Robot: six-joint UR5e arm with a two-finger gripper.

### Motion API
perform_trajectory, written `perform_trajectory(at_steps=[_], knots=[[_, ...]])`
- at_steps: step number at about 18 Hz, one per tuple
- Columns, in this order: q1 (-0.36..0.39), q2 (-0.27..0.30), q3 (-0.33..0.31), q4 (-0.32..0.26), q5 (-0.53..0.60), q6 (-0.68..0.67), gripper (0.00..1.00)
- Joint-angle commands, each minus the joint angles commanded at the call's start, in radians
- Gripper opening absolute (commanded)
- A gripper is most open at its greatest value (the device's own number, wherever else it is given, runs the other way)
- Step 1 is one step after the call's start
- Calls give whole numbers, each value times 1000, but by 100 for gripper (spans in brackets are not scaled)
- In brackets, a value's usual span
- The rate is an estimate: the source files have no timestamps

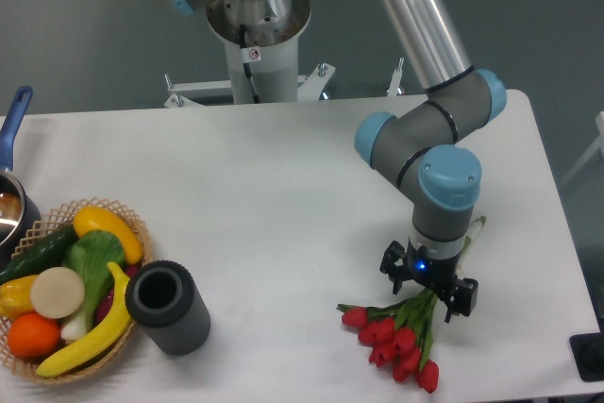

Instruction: Pick up the flowers from the table

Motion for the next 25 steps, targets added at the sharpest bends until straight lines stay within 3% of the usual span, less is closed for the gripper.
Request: perform_trajectory(at_steps=[4, 5, 7, 10, 13, 14, 21, 25], knots=[[-8, -14, 9, 0, 83, 8, 100], [-8, -15, 18, -2, 90, 9, 95], [-8, -15, 20, -5, 92, -1, 68], [-9, -17, 18, -3, 94, -9, 46], [-23, -14, 21, -3, 130, -110, 10], [-25, -8, 20, -5, 152, -112, 4], [4, 89, 12, -38, 164, -106, 2], [31, 109, 25, -49, 153, -113, 2]])
